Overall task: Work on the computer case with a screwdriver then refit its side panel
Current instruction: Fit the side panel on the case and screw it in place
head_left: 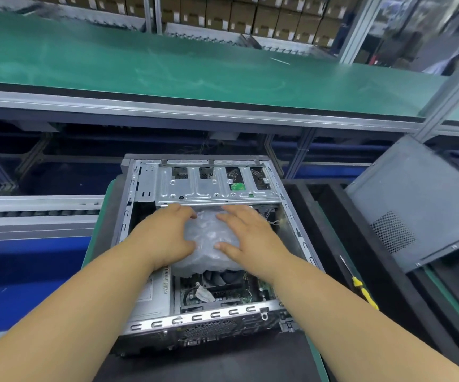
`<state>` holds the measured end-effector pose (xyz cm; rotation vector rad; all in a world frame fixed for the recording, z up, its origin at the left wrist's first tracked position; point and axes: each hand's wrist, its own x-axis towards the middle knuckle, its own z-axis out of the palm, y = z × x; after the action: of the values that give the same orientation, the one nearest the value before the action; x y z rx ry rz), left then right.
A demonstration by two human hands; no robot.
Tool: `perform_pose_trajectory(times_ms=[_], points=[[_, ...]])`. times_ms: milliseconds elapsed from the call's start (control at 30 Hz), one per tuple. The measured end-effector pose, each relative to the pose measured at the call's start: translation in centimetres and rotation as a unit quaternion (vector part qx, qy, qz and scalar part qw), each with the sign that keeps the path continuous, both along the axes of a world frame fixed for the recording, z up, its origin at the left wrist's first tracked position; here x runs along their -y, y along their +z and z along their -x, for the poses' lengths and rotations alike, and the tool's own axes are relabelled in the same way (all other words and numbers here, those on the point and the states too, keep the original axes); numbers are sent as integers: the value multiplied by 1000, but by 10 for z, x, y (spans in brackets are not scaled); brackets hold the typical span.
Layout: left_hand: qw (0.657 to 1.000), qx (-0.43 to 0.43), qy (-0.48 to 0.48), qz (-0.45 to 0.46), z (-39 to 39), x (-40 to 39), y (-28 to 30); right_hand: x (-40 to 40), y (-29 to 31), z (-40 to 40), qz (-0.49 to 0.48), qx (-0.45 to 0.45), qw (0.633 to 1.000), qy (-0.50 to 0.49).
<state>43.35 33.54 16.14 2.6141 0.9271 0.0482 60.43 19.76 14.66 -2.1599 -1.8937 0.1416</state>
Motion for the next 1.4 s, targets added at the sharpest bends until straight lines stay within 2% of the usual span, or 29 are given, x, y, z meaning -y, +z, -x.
perform_pose_trajectory(times_ms=[67,133,267,367,533,767,900,1100,1267,1400], points=[[999,36,8,-16,1,-2,5,2,7,-1,-40,17,999,-24],[997,67,7,-23,1,-2,12,6,14,-3,-40,14,998,-44],[995,97,-5,-29,-2,8,26,17,35,-16,-86,-54,991,-86],[994,94,-5,-47,-8,22,37,32,51,-34,-124,-71,984,-111],[990,124,-2,-66,-33,61,54,63,63,-73,-144,-147,972,-115],[990,118,-36,-71,-105,127,61,126,62,-134,-155,-191,962,-116],[987,140,-52,-62,-150,162,58,165,63,-176,-168,-202,955,-137],[987,126,-88,-42,-223,214,49,229,61,-246,-185,-226,938,-186],[986,131,-101,-1,-276,252,40,277,52,-303,-238,-242,898,-280],[986,134,-95,28,-305,270,33,299,46,-339,-321,-180,831,-417]])
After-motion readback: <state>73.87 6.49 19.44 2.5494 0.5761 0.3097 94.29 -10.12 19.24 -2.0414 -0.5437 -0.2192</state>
